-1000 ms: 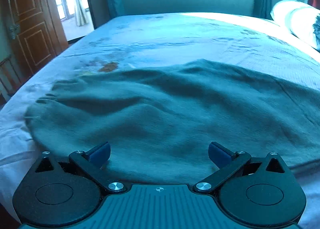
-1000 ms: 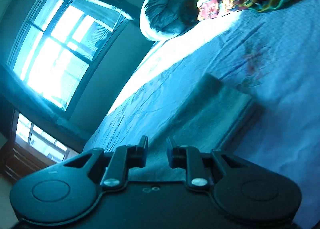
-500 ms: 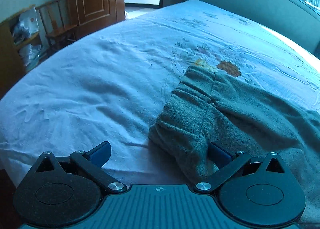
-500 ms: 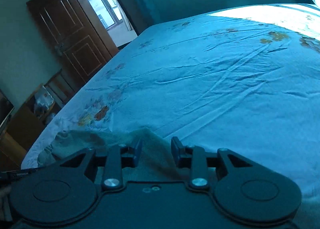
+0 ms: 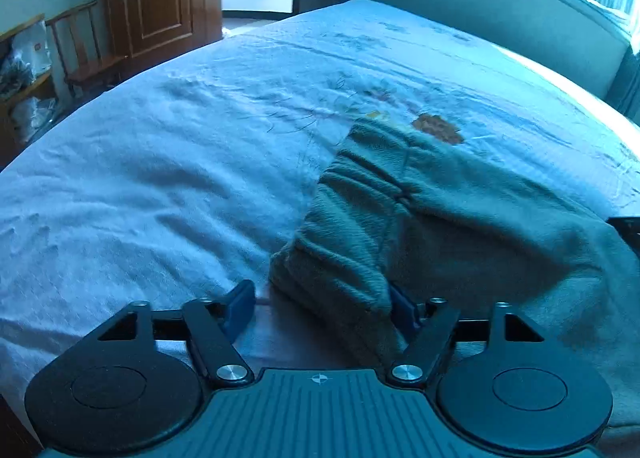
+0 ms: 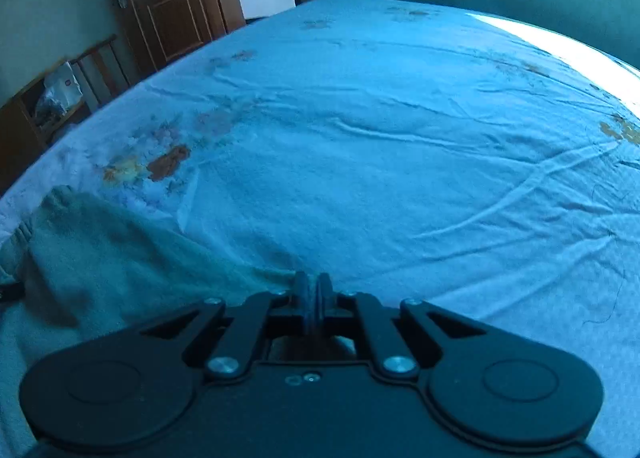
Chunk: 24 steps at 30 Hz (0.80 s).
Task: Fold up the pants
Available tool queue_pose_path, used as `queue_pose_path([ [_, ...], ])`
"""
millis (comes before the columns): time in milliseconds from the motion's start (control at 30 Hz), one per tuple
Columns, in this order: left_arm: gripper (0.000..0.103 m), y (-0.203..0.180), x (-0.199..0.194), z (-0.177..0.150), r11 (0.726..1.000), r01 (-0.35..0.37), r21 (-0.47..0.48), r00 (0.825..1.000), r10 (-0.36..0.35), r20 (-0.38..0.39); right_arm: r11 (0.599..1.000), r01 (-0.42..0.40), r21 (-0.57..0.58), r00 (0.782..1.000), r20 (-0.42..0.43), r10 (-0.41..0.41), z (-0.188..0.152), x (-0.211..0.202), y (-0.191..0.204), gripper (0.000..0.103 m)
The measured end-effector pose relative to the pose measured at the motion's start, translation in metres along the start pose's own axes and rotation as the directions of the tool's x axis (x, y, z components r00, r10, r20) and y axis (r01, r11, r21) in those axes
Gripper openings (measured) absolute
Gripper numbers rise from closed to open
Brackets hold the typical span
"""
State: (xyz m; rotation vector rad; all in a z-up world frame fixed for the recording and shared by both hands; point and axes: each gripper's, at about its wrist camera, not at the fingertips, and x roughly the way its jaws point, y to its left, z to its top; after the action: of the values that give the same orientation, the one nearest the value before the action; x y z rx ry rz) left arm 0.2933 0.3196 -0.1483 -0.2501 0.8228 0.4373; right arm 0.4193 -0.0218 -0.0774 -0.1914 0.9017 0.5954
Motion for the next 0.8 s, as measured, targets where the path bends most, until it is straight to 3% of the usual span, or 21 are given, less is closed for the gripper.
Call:
queue_pose_path([
  [33, 0.093, 0.001, 0.001, 0.000, 1.000, -0.018, -0.006, 1.000, 0.018, 0.001, 1.000, 0.016, 0.019, 1.000, 0.017, -0.016, -0.002, -0.002, -0.002, 0.000],
  [100, 0.094, 0.008, -0.008, -0.001, 1.000, -0.009, -0.023, 1.000, 0.009, 0.009, 0.994, 0.027, 0.102, 0.998, 0.048, -0.032, -0.004, -0.022, -0.014, 0.005],
  [167, 0.094, 0.009, -0.024, -0.001, 1.000, -0.026, -0.008, 0.999, 0.026, 0.032, 0.978, -0.039, 0.207, 0.986, 0.168, 0.004, -0.018, -0.067, -0.037, 0.008],
  [233, 0.094, 0.002, -0.041, -0.003, 0.999, -0.037, 0.011, 0.997, 0.036, 0.064, 0.951, -0.099, 0.293, 0.967, 0.254, 0.022, -0.046, -0.116, -0.065, 0.013],
  [333, 0.094, -0.024, -0.058, -0.008, 0.999, 0.001, 0.050, 0.996, -0.005, 0.088, 0.886, -0.111, 0.451, 0.926, 0.370, -0.073, -0.117, -0.198, -0.111, 0.022],
  [467, 0.094, -0.095, -0.076, -0.024, 0.984, 0.138, 0.115, 0.985, -0.149, 0.092, 0.737, 0.000, 0.676, 0.851, 0.386, -0.355, -0.235, -0.293, -0.160, 0.030],
  [567, 0.094, -0.161, -0.082, -0.044, 0.955, 0.216, 0.202, 0.971, -0.231, 0.055, 0.563, 0.014, 0.826, 0.804, 0.325, -0.498, -0.317, -0.343, -0.187, 0.030],
  [667, 0.094, -0.230, -0.095, -0.066, 0.914, 0.301, 0.270, 0.949, -0.316, 0.012, 0.430, -0.004, 0.903, 0.792, 0.265, -0.549, -0.370, -0.365, -0.207, 0.030],
  [733, 0.094, -0.271, -0.105, -0.082, 0.882, 0.363, 0.302, 0.929, -0.369, -0.036, 0.325, -0.088, 0.942, 0.801, 0.261, -0.539, -0.402, -0.366, -0.224, 0.029],
  [800, 0.094, -0.306, -0.112, -0.096, 0.864, 0.381, 0.328, 0.922, -0.382, -0.064, 0.259, -0.163, 0.952, 0.806, 0.280, -0.522, -0.418, -0.356, -0.235, 0.029],
])
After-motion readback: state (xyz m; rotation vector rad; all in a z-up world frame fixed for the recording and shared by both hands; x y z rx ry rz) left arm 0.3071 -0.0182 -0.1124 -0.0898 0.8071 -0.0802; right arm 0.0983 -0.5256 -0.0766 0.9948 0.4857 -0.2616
